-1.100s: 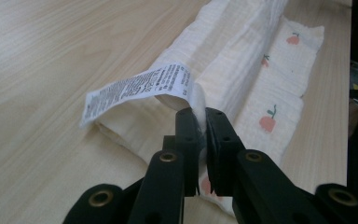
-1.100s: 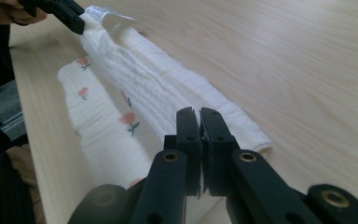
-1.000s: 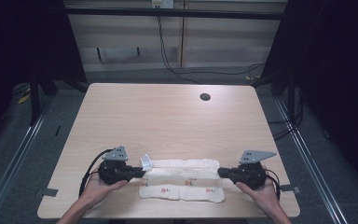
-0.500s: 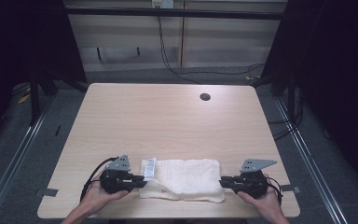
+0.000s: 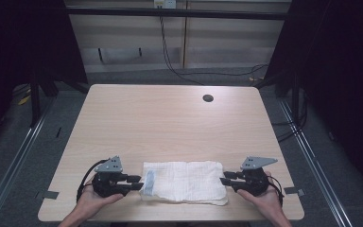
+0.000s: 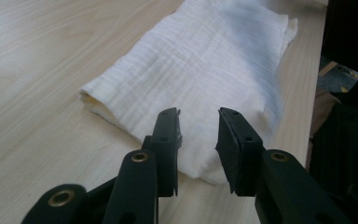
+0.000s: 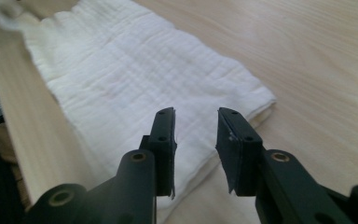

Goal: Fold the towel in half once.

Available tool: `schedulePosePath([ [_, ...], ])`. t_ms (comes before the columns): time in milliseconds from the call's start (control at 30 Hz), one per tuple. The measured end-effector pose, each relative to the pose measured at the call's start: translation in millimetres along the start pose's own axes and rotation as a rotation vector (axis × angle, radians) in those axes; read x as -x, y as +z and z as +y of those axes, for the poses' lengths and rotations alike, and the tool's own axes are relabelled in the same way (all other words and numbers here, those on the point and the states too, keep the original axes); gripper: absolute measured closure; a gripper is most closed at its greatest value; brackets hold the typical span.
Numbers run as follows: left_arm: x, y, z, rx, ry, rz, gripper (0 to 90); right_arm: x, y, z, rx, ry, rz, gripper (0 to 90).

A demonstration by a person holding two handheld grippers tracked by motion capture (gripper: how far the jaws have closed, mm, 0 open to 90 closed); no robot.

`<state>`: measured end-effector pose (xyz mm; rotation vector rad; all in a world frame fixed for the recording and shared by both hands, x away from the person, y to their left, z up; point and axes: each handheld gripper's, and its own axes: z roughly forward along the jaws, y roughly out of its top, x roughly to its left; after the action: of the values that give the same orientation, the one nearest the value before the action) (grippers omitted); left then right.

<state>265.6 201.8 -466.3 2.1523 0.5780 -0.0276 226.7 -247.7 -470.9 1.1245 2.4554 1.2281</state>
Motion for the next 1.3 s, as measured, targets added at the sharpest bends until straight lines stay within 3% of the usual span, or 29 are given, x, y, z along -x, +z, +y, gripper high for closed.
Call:
schedulePosePath([
  [67, -5.5, 2.7, 0.8, -0.003, -0.014, 0.014, 69.4, 8.7, 6.5, 3.7, -0.006, 0.008, -0.039, 64.6],
  [167, -11.3, 10.2, 3.3, -0.029, -0.014, 0.041, 69.7, 13.0, 11.3, 6.4, -0.016, 0.01, -0.049, 63.2],
  [233, -14.9, 19.9, 8.0, -0.049, -0.02, 0.044, 71.6, 19.3, 22.6, 12.0, -0.051, 0.003, -0.067, 56.4],
  [300, -19.0, 30.2, 13.8, -0.08, -0.003, 0.046, 71.9, 23.8, 29.8, 15.7, -0.079, 0.003, -0.08, 55.3],
  [433, -28.2, 49.7, 21.5, -0.118, 0.002, 0.061, 71.5, 32.0, 37.8, 22.3, -0.079, 0.006, -0.085, 54.6],
  [500, -30.6, 57.3, 20.9, -0.143, 0.001, 0.053, 71.5, 37.1, 46.5, 26.7, -0.098, 0.004, -0.114, 54.6],
  [633, -27.7, 58.6, 19.8, -0.148, 0.018, 0.051, 69.9, 36.8, 54.5, 24.6, -0.125, -0.005, -0.128, 56.8],
  [667, -27.8, 58.7, 19.5, -0.149, 0.012, 0.044, 69.3, 34.9, 56.5, 22.5, -0.125, -0.018, -0.12, 66.4],
  [767, -27.4, 60.6, 19.9, -0.138, -0.006, 0.034, 68.3, 33.4, 56.9, 23.4, -0.127, -0.034, -0.13, 72.7],
  [833, -27.0, 62.0, 21.2, -0.141, -0.005, 0.032, 67.6, 36.3, 57.0, 24.2, -0.124, -0.045, -0.121, 81.7],
  [867, -26.8, 63.1, 21.9, -0.139, -0.009, 0.031, 67.2, 41.0, 56.2, 25.3, -0.121, -0.029, -0.132, 85.0],
  [967, -29.5, 68.0, 25.6, -0.134, -0.022, 0.015, 67.0, 49.8, 55.4, 26.7, -0.116, 0.003, -0.121, 85.8],
  [1000, -31.4, 73.0, 28.5, -0.12, -0.05, 0.001, 67.0, 59.9, 53.0, 27.5, -0.084, 0.023, -0.118, 86.2],
  [1067, -32.6, 75.6, 29.6, -0.11, -0.064, -0.008, 67.4, 62.8, 51.9, 27.6, -0.073, 0.038, -0.109, 86.3],
  [1167, -35.0, 82.6, 37.7, -0.124, -0.056, -0.004, 68.2, 72.8, 48.0, 30.4, -0.073, 0.039, -0.145, 86.3],
  [1233, -36.8, 87.6, 42.2, -0.105, -0.067, -0.001, 66.5, 79.6, 47.0, 32.3, -0.052, 0.051, -0.161, 86.0],
  [1300, -38.0, 89.5, 44.7, -0.113, -0.061, -0.003, 66.2, 84.3, 46.5, 30.2, -0.031, 0.076, -0.172, 79.7],
])
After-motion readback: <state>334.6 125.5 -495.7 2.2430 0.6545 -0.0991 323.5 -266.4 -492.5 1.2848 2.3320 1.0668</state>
